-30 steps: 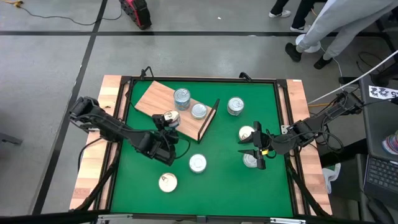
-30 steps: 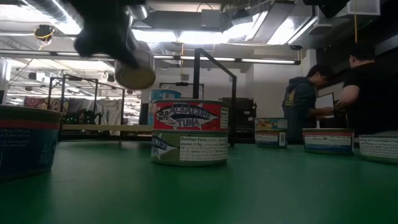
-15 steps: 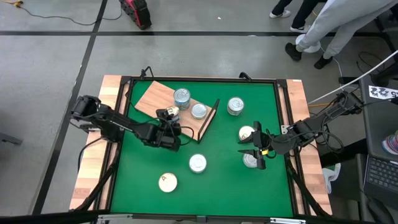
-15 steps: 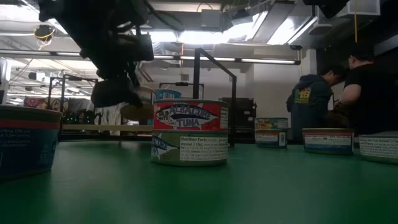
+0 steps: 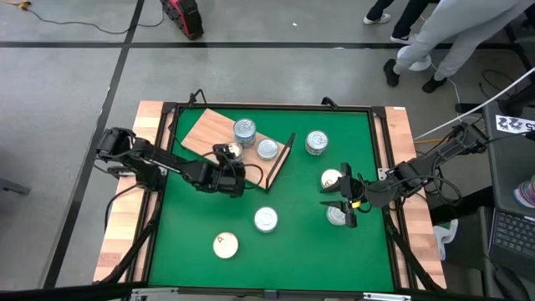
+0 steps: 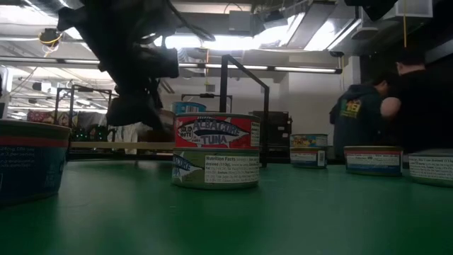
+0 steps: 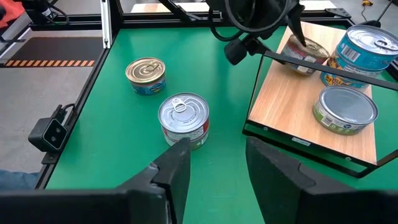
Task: Stack canned seafood by type on shelf
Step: Put the blue tuna can on the shelf, then put the red tuna can on the shelf
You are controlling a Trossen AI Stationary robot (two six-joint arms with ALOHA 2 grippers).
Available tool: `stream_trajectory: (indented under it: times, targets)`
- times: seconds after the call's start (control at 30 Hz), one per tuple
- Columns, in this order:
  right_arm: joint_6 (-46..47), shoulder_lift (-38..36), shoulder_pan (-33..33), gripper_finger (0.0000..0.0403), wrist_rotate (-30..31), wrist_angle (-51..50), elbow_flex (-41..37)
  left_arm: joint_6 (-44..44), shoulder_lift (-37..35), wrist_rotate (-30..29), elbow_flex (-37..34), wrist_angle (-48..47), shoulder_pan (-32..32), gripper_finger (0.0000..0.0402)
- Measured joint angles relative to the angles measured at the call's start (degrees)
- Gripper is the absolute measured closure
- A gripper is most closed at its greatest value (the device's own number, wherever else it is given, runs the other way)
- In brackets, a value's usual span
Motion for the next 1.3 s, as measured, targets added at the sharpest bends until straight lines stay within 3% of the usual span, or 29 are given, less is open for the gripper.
stream_trajectory:
  times: [0.4, 0.87, 1.13, 1.3]
  targets:
    - [0.0, 0.0, 0.0, 0.0248, 0.0, -0.1, 0.0, 0.3, 0.0, -0.2, 0.2, 1.3, -2.4, 0.0142]
    - [0.0, 0.3, 0.0, 0.0249, 0.0, -0.1, 0.0, -11.0, 0.0, -0.2, 10.8, 1.9, -15.7, 0.0155]
    - [0.0, 3.7, 0.0, 0.0249, -0.2, 0.2, 0.0, -18.5, 0.0, 8.7, 11.4, 15.3, -22.7, 0.0153]
    - [0.0, 7.0, 0.0, 0.0249, -0.6, 1.3, 0.0, -16.7, 1.3, 9.7, 11.4, 20.5, -25.3, 0.0153]
